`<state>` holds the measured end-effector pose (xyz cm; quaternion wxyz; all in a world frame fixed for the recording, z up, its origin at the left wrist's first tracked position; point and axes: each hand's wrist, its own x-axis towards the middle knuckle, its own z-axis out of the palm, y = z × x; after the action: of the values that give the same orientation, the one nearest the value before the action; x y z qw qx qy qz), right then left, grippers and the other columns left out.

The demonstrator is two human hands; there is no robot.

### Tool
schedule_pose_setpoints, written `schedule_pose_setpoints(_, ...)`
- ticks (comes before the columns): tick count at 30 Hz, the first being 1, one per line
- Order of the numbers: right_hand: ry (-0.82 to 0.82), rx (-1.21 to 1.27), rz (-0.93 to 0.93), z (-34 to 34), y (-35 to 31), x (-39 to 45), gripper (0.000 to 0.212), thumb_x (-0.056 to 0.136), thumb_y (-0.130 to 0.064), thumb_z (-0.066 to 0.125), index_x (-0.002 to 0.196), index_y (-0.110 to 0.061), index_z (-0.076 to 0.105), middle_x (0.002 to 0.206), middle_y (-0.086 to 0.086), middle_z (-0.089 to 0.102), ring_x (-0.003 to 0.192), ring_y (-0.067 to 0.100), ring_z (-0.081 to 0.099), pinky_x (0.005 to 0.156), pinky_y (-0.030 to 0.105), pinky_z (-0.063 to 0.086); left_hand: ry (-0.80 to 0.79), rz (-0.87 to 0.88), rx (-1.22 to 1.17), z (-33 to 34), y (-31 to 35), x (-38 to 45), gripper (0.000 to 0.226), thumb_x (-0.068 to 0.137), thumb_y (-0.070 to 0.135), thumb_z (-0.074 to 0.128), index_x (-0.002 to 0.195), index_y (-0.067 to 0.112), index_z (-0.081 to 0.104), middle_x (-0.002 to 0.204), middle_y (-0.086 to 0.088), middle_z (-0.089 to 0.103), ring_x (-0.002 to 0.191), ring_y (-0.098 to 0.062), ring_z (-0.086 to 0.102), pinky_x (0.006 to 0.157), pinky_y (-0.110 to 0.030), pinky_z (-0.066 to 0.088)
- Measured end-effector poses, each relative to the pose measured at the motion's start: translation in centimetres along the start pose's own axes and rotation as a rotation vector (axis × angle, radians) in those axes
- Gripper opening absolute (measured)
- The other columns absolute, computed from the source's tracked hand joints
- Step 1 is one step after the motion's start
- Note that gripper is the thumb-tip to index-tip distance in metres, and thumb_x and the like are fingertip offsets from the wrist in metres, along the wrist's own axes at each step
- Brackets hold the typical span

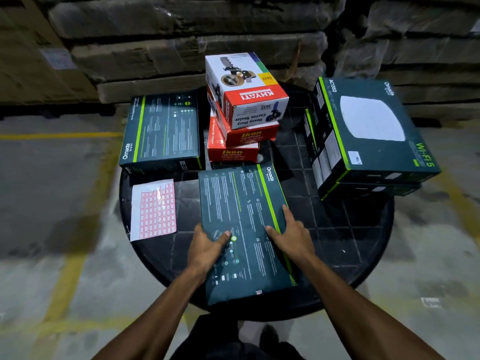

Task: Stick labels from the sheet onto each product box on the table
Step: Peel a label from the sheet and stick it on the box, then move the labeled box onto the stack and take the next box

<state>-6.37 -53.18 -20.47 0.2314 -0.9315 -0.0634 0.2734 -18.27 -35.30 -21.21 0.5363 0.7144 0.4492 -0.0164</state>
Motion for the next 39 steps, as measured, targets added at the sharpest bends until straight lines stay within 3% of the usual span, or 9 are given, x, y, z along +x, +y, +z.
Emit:
schedule_pose_setpoints(7, -0.138, 0.011, -0.178, -3.9, 2.5, -3.0, 0.083, 0.084, -0.053, 0.065, 0.153, -0.029, 0.025, 0.152, 0.007, 0.040, 0.136, 0.030, 0.041, 0.111, 0.040, 0.035, -0.055, 0.051, -0.195, -0.7, -1.0, -5.5, 0.056, 0.077, 0.039, 0.077, 0.123, 0.023, 0.050, 0.113, -0.003, 0.068, 0.094, -0.017, 0.066, 0.087, -0.038, 0.055)
schedule_pose_setpoints(13, -0.247, 0.394, -0.222, -6.9, 4.1, -5.2, 0.061, 0.085, -0.021, 0.074, 0.141, -0.013, 0.049, 0.141, 0.007, 0.053, 0.122, 0.020, 0.055, 0.109, 0.037, 0.041, -0.067, 0.128, -0.384, -1.9, 0.6, -9.8, 0.072, 0.094, 0.020, 0.062, 0.153, 0.026, 0.022, 0.147, -0.006, 0.043, 0.119, -0.021, 0.054, 0.095, -0.033, 0.050)
schedule_pose_setpoints(17, -0.333, 0.718, -0.245, -11.1, 3.3, -6.7, 0.029, 0.097, -0.024, 0.057, 0.123, -0.014, 0.065, 0.120, 0.006, 0.069, 0.107, 0.018, 0.064, 0.102, 0.037, 0.046, 0.007, 0.148, -0.618, -3.4, 2.4, -11.6, 0.027, 0.101, 0.029, 0.045, 0.116, 0.019, 0.064, 0.098, 0.003, 0.073, 0.085, -0.014, 0.066, 0.069, -0.024, 0.051)
schedule_pose_setpoints(20, -0.313, 0.882, -0.241, -12.6, 2.6, -7.4, 0.024, 0.099, -0.027, 0.048, 0.106, -0.021, 0.070, 0.095, -0.001, 0.075, 0.090, 0.016, 0.067, 0.092, 0.039, 0.049, 0.042, 0.151, -0.794, -4.3, 3.3, -11.7, 0.032, 0.101, 0.026, 0.032, 0.095, 0.021, 0.063, 0.079, 0.003, 0.071, 0.078, -0.017, 0.063, 0.064, -0.028, 0.052)
schedule_pose_setpoints(22, -0.261, 0.893, -0.278, -12.8, 2.1, -7.7, 0.031, 0.097, -0.024, 0.043, 0.112, -0.022, 0.070, 0.104, 0.006, 0.073, 0.093, 0.016, 0.065, 0.087, 0.035, 0.047, 0.028, 0.162, -0.842, -4.9, 3.4, -11.7, 0.035, 0.099, 0.019, 0.026, 0.094, 0.020, 0.061, 0.084, 0.002, 0.066, 0.082, -0.022, 0.056, 0.074, -0.033, 0.049)
schedule_pose_setpoints(28, -0.122, 0.712, -0.470, -11.5, 1.6, -8.2, 0.059, 0.082, 0.013, 0.051, 0.132, -0.017, 0.056, 0.116, -0.005, 0.067, 0.110, 0.013, 0.060, 0.083, 0.018, 0.049, -0.008, 0.432, -0.368, -6.3, 3.1, -11.0, 0.049, 0.063, 0.008, 0.049, 0.105, 0.029, 0.061, 0.097, 0.022, 0.065, 0.082, 0.001, 0.055, 0.072, -0.018, 0.040)
schedule_pose_setpoints(31, -0.007, 0.710, -0.525, -9.7, 0.5, -8.8, 0.050, 0.092, -0.010, 0.065, 0.138, -0.012, 0.046, 0.129, -0.001, 0.058, 0.119, 0.012, 0.055, 0.102, 0.027, 0.046, 0.085, 0.573, -0.216, -5.5, 2.8, -10.7, 0.052, 0.081, 0.030, 0.061, 0.130, 0.026, 0.044, 0.125, 0.021, 0.055, 0.113, 0.015, 0.049, 0.094, -0.011, 0.038)
schedule_pose_setpoints(34, 0.106, 0.713, -0.570, -7.4, 0.1, -7.8, 0.071, 0.087, -0.040, 0.067, 0.146, -0.014, 0.036, 0.137, 0.011, 0.049, 0.130, 0.021, 0.049, 0.109, 0.041, 0.042, 0.132, 0.652, -0.164, -4.7, 2.7, -10.0, 0.062, 0.089, 0.045, 0.052, 0.143, 0.022, 0.030, 0.144, 0.001, 0.044, 0.135, -0.006, 0.039, 0.112, -0.028, 0.033)
schedule_pose_setpoints(39, 0.274, 0.650, -0.475, -7.7, -2.1, -8.3, 0.070, 0.085, -0.057, 0.059, 0.145, -0.028, 0.037, 0.135, 0.000, 0.048, 0.124, 0.018, 0.049, 0.107, 0.039, 0.039, 0.243, 0.649, -0.142, -5.4, 4.5, -8.7, 0.053, 0.086, 0.056, 0.049, 0.128, 0.024, 0.045, 0.124, -0.005, 0.053, 0.120, -0.022, 0.048, 0.099, -0.034, 0.039)
